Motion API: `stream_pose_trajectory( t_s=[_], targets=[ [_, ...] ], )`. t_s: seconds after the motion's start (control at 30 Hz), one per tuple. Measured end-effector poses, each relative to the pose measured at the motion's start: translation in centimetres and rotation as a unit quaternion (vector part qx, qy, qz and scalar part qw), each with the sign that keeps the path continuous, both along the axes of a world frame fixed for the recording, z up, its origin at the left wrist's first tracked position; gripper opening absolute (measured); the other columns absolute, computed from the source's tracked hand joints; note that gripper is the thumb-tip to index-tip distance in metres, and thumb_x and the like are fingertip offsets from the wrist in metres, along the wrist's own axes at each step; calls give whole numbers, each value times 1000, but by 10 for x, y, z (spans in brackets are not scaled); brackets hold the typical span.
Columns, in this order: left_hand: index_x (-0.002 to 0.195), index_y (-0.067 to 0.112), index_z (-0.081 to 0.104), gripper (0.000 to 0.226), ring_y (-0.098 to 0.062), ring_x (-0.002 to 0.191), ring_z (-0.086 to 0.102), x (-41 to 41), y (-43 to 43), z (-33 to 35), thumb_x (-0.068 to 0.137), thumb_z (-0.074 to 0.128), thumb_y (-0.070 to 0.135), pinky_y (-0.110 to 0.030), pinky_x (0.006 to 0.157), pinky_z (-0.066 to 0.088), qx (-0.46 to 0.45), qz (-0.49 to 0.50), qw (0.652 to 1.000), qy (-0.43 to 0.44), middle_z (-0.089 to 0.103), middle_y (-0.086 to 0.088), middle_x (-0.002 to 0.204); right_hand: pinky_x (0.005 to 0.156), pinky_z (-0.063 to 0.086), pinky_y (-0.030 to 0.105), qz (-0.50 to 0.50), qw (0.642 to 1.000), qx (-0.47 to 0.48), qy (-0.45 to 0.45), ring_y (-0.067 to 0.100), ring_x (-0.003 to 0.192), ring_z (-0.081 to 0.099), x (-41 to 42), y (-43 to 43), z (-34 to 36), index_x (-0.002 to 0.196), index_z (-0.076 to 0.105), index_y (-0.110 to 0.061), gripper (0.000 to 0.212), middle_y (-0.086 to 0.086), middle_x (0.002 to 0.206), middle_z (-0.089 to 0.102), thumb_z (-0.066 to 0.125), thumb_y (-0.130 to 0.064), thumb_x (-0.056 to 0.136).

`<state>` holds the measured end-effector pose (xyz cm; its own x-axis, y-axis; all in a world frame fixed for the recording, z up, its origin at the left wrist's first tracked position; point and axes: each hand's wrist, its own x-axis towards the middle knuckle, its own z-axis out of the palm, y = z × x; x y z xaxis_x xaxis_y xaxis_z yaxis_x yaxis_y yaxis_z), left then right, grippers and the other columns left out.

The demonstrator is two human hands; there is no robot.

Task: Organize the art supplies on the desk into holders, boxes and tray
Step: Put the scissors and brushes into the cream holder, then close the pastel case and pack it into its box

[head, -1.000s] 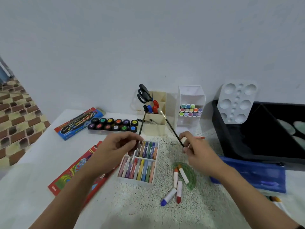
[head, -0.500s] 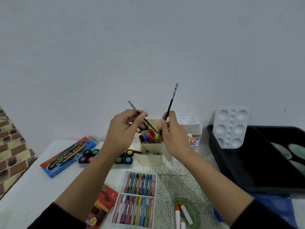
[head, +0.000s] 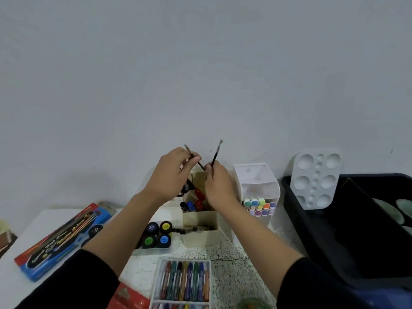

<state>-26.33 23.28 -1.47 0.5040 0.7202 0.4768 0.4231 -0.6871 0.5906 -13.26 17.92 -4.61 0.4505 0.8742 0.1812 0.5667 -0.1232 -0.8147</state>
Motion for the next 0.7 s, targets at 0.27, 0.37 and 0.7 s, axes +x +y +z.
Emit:
stream_pose_trajectory(
  t_s=[0.27,0.37,0.7],
  targets=[
    [104,22,68,21,-3,99,58,-9,-8,4,106,47,22,-12,81,44,36,-43,998,-33,62,9,103,57,37,29,27,998,13,-58,20,78,56,-2,-2,-16,103,47,-17,12,5,93,59,36,-18,107],
    [102,19,69,23,-3,96,59,-11,-13,5,105,47,22,-12,80,43,49,-41,997,-47,63,8,101,57,37,25,21,998,28,-46,12,74,52,-1,-7,-18,106,49,-18,15,-1,91,58,33,-20,108],
    [97,30,64,25,-16,99,50,-4,0,-22,105,42,38,-44,93,31,30,42,979,197,56,13,83,66,37,24,3,999,37,-3,19,90,57,3,-12,-19,112,56,-12,20,5,102,62,37,-18,108]
  ],
)
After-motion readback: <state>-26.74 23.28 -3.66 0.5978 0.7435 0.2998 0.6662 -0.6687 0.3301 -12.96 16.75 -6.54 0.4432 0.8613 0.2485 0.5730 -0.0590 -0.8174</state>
